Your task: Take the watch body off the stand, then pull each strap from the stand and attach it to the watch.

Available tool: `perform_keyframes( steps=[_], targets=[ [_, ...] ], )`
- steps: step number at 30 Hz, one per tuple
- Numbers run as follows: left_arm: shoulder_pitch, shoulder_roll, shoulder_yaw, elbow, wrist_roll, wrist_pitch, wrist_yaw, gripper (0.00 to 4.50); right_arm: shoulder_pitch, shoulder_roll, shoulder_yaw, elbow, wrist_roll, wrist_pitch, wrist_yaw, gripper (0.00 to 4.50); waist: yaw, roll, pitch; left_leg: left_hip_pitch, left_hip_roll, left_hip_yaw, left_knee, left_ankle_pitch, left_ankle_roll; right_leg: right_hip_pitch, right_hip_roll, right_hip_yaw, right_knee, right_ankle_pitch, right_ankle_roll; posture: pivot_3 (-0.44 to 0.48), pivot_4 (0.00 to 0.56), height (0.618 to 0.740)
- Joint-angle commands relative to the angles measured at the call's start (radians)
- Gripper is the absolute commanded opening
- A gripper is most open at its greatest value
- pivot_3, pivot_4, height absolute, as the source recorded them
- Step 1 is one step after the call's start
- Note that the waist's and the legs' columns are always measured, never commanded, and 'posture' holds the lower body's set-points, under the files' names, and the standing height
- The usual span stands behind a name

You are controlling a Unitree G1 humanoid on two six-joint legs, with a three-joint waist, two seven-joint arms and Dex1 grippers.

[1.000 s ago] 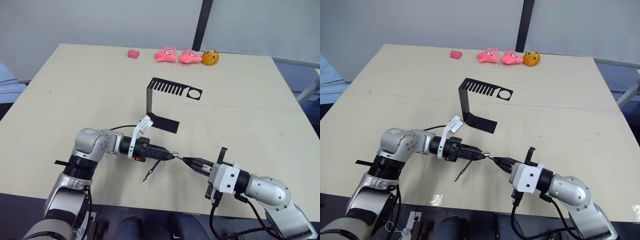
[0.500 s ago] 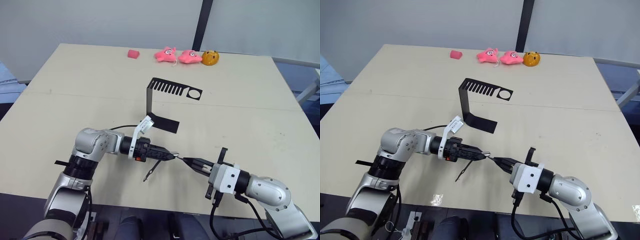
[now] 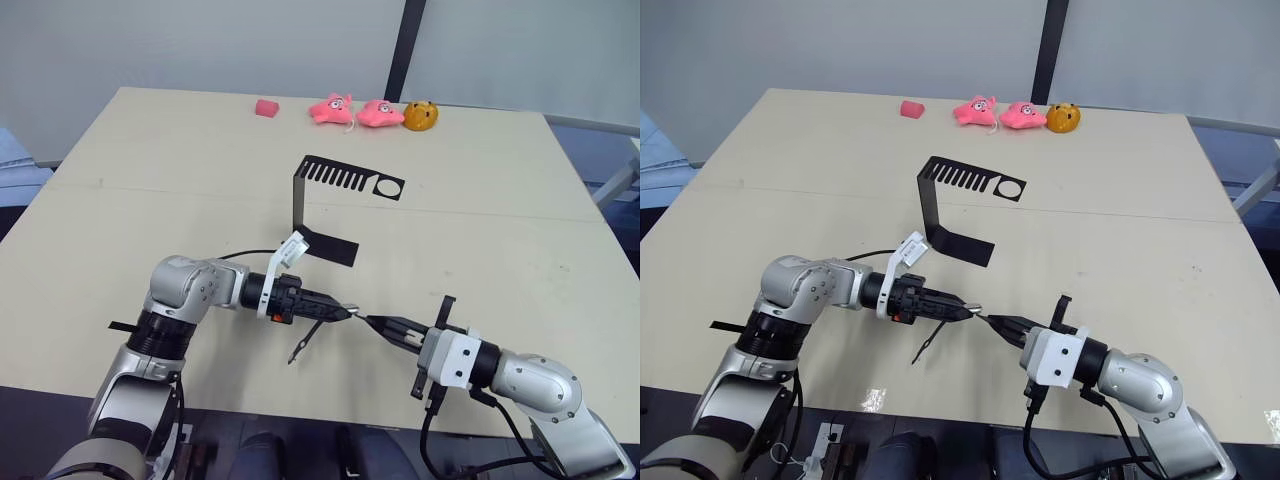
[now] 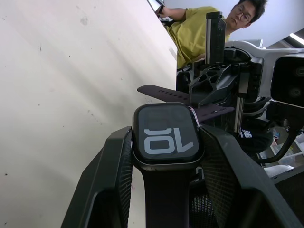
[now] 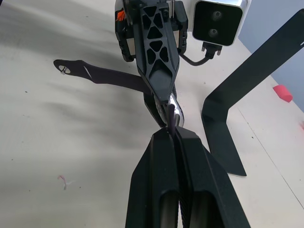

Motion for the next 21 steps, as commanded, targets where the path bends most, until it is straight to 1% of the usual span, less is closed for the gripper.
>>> perform_keyframes(
  steps=[1,21],
  targets=[
    [-0.005,0.007,-0.001,-0.030,-0.026,0.002,-0.007,1.59,-0.001,0.002,-0.038,-0.008,0.018,-0.018,-0.012,0.00,0.000,0.000,0.000,0.000,0.000,0.000,0.000,0.000,0.000,0.000,0.000,0.000,0.000,0.000,0.000,0.000,0.150,0.740],
    [-0.004,-0.006,0.002,-0.023,-0.022,0.000,0.019,1.59,0.005,-0.001,-0.035,-0.015,0.026,-0.031,0.006,0.00,0.000,0.000,0.000,0.000,0.000,0.000,0.000,0.000,0.000,0.000,0.000,0.000,0.000,0.000,0.000,0.000,0.150,0.740]
  ],
)
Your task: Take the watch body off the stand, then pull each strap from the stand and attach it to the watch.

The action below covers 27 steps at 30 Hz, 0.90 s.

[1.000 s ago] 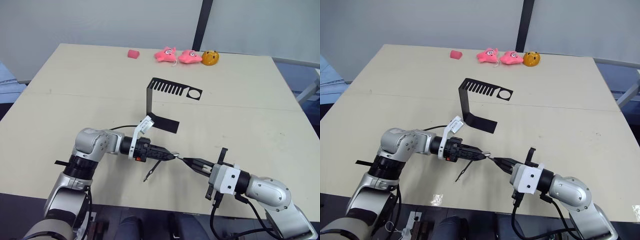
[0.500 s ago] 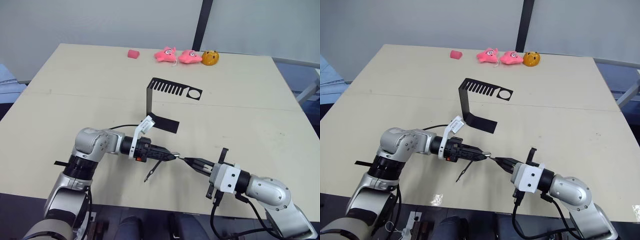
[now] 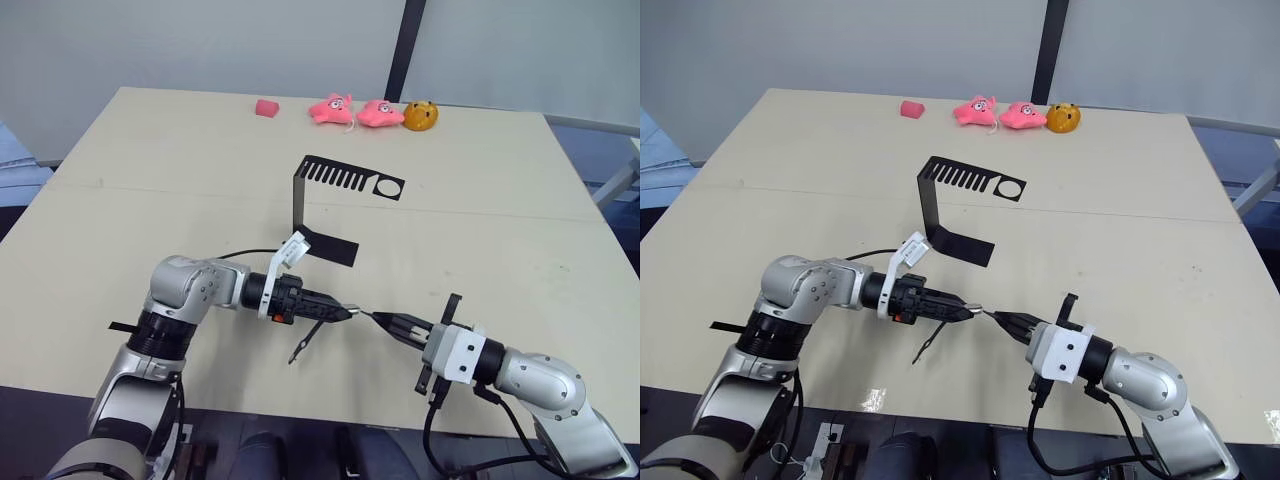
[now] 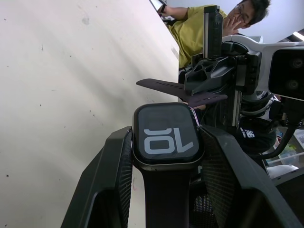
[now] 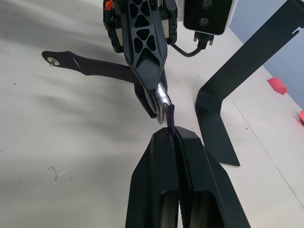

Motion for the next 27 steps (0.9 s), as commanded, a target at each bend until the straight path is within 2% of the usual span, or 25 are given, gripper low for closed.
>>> perform_keyframes(
  steps=[1,27],
  targets=[
    [-0.003,-0.003,0.005,-0.024,-0.023,0.001,0.001,1.59,0.003,-0.002,-0.008,-0.030,0.015,-0.026,0.006,0.00,0.000,0.000,0.000,0.000,0.000,0.000,0.000,0.000,0.000,0.000,0.000,0.000,0.000,0.000,0.000,0.000,0.150,0.740],
    [-0.001,-0.013,0.010,-0.033,-0.037,0.016,0.014,1.59,-0.004,0.003,0.016,-0.010,-0.005,-0.032,0.004,0.00,0.000,0.000,0.000,0.000,0.000,0.000,0.000,0.000,0.000,0.000,0.000,0.000,0.000,0.000,0.000,0.000,0.150,0.740]
  ],
)
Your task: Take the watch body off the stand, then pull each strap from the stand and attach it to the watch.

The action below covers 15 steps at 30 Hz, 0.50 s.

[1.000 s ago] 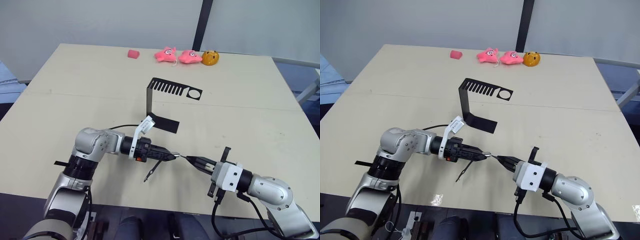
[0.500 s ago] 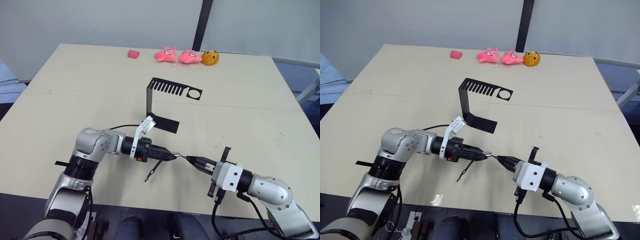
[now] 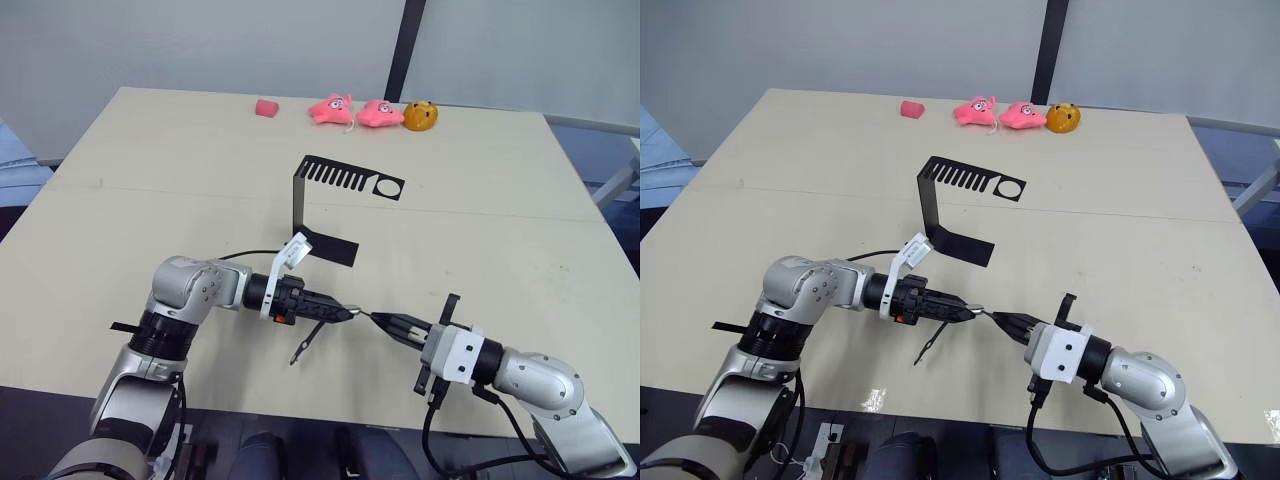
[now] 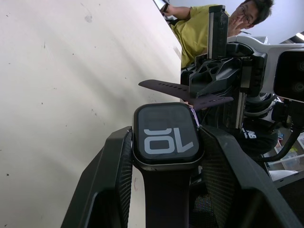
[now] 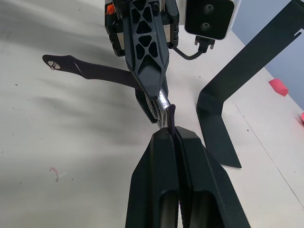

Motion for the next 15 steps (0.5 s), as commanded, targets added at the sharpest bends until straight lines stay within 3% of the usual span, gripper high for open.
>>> perform_keyframes(
  steps=[1,15],
  targets=[
    [-0.001,-0.011,0.016,-0.031,-0.037,0.010,0.002,1.59,0.001,0.003,0.005,-0.011,0.005,-0.028,0.004,0.00,0.000,0.000,0.000,0.000,0.000,0.000,0.000,0.000,0.000,0.000,0.000,0.000,0.000,0.000,0.000,0.000,0.150,0.740],
    [0.003,-0.007,0.009,-0.035,-0.038,0.008,0.005,1.59,0.008,0.004,-0.006,-0.003,0.005,-0.035,-0.010,0.00,0.000,0.000,0.000,0.000,0.000,0.000,0.000,0.000,0.000,0.000,0.000,0.000,0.000,0.000,0.000,0.000,0.150,0.740]
  ],
)
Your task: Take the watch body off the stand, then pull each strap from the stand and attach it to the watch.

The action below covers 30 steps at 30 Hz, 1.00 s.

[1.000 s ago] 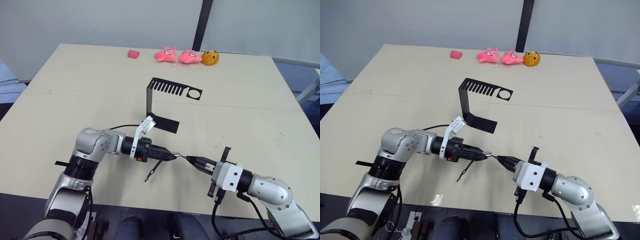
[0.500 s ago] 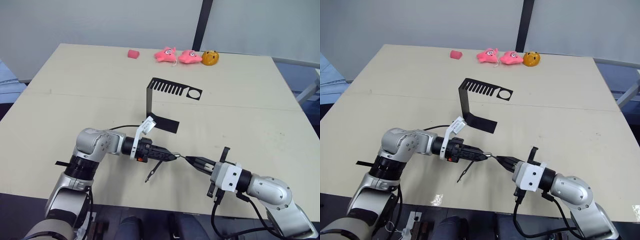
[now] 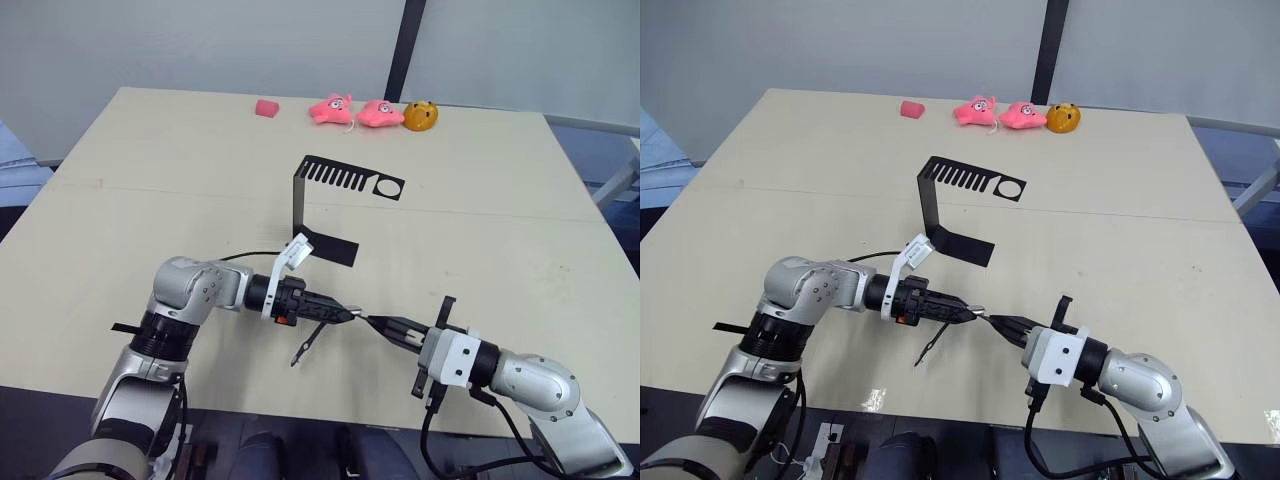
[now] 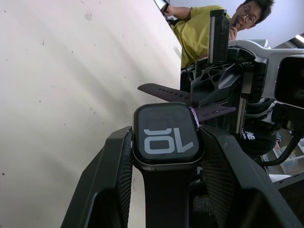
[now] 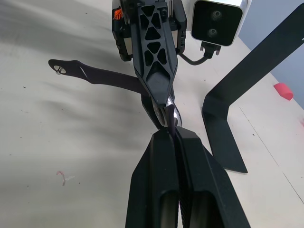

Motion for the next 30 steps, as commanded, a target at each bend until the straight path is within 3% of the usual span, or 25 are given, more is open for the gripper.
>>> perform_keyframes(
  steps=[1,30],
  targets=[
    [-0.003,0.001,0.007,-0.030,-0.029,-0.003,-0.010,1.59,0.012,0.001,-0.029,-0.011,0.009,-0.022,-0.010,0.00,0.000,0.000,0.000,0.000,0.000,0.000,0.000,0.000,0.000,0.000,0.000,0.000,0.000,0.000,0.000,0.000,0.150,0.740],
    [-0.002,0.000,0.004,-0.028,-0.027,-0.004,-0.007,1.59,0.019,0.013,-0.029,0.006,-0.005,-0.046,-0.010,0.00,0.000,0.000,0.000,0.000,0.000,0.000,0.000,0.000,0.000,0.000,0.000,0.000,0.000,0.000,0.000,0.000,0.150,0.740]
  ],
)
